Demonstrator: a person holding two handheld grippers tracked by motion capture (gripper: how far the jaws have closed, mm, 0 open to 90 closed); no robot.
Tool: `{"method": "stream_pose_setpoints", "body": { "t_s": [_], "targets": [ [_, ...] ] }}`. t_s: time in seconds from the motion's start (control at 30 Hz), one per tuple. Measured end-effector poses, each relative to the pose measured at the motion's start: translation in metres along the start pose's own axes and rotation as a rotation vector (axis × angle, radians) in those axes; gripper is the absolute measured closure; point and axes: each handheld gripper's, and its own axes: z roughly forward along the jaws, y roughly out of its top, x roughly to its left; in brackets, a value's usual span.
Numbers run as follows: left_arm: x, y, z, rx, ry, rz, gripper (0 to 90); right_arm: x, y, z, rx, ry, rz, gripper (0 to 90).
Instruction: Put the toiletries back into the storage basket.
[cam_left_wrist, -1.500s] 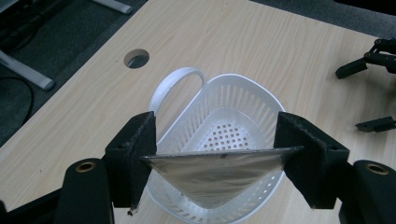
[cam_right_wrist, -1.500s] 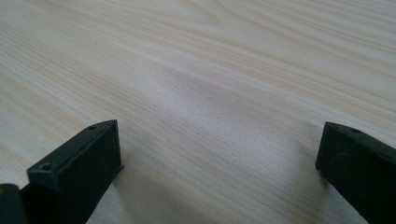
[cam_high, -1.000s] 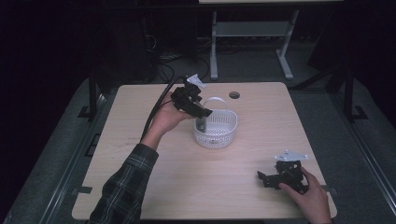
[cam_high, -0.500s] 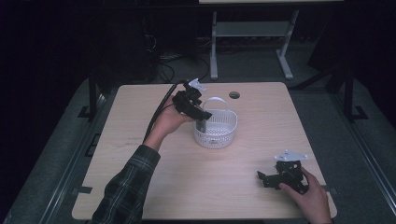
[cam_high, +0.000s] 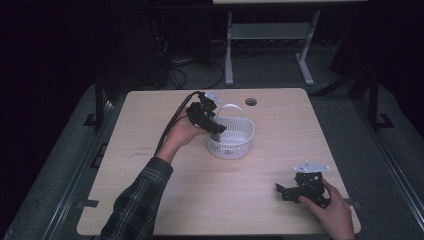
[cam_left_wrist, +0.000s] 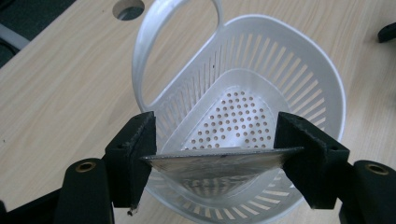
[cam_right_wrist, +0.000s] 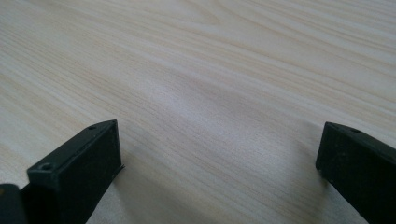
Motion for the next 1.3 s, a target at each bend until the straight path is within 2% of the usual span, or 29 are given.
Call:
{"method": "stream_pose_setpoints", "body": {
  "t_s": [0.17, 0.3, 0.5, 0.97, 1.3],
  "targets": [
    [0.0, -0.003, 0.002, -0.003, -0.009, -0.01, 29.3, 0.0, 0.0, 0.0, 0.0, 0.0, 0.0, 0.0],
    [0.0, -0.003, 0.002, 0.005, -0.012, -0.003, 28.8, 0.0, 0.0, 0.0, 0.0, 0.0, 0.001, 0.0],
    [0.001, -0.004, -0.001, -0.012, -0.016, -0.014, 17.6, 0.0, 0.0, 0.0, 0.0, 0.0, 0.001, 0.0],
    [0.002, -0.011, -0.027, -0.053, -0.008, 0.001, 13.9, 0.0, 0.0, 0.0, 0.0, 0.0, 0.0, 0.0],
    [0.001, -0.022, -0.047, -0.082, 0.026, 0.004, 13.9, 0.0, 0.0, 0.0, 0.0, 0.0, 0.002, 0.0]
  ]
}}
